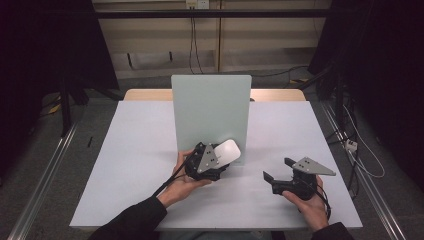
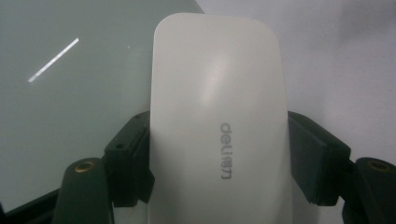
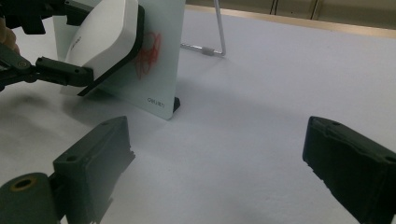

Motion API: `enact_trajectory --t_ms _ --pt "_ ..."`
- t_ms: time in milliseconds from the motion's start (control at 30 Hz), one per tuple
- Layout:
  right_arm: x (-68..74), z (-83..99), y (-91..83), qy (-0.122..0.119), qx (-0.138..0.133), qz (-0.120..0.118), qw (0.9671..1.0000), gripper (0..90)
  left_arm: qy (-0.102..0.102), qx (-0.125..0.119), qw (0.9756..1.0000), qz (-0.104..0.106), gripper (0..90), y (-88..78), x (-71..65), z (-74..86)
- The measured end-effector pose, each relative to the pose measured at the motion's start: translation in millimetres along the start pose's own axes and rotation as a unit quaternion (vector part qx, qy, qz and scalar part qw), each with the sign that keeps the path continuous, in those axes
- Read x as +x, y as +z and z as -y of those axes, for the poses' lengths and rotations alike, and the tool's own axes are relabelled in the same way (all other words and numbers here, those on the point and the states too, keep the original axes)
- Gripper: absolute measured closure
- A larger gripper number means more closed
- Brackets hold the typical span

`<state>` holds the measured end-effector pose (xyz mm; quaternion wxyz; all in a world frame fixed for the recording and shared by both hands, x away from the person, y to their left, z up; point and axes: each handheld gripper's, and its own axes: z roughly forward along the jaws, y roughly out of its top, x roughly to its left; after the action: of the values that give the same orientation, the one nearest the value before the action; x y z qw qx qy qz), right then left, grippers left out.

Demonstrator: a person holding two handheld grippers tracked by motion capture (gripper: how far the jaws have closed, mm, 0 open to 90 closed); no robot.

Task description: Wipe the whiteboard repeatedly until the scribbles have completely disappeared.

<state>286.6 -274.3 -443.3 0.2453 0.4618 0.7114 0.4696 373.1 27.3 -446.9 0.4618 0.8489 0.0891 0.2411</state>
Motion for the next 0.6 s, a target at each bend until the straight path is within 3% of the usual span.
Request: enact_trajectory --t_ms 200,367,600 --pt "-0.1 0.1 -0.1 0.0 0.0 -0.001 1.0 7.7 -0.005 0.0 1.0 0.0 30.3 -6.3 6.4 -0.2" --pt "-0.2 0.2 0.1 0.0 0.0 0.0 1.0 7.7 -0.024 -0.017 0.9991 -0.029 30.3 -30.5 29.6 0.2" --pt "0.2 0.1 0.6 -0.001 0.003 -0.001 1.0 7.7 -0.04 -0.029 0.9976 -0.048 30.3 -50.6 46.3 6.8"
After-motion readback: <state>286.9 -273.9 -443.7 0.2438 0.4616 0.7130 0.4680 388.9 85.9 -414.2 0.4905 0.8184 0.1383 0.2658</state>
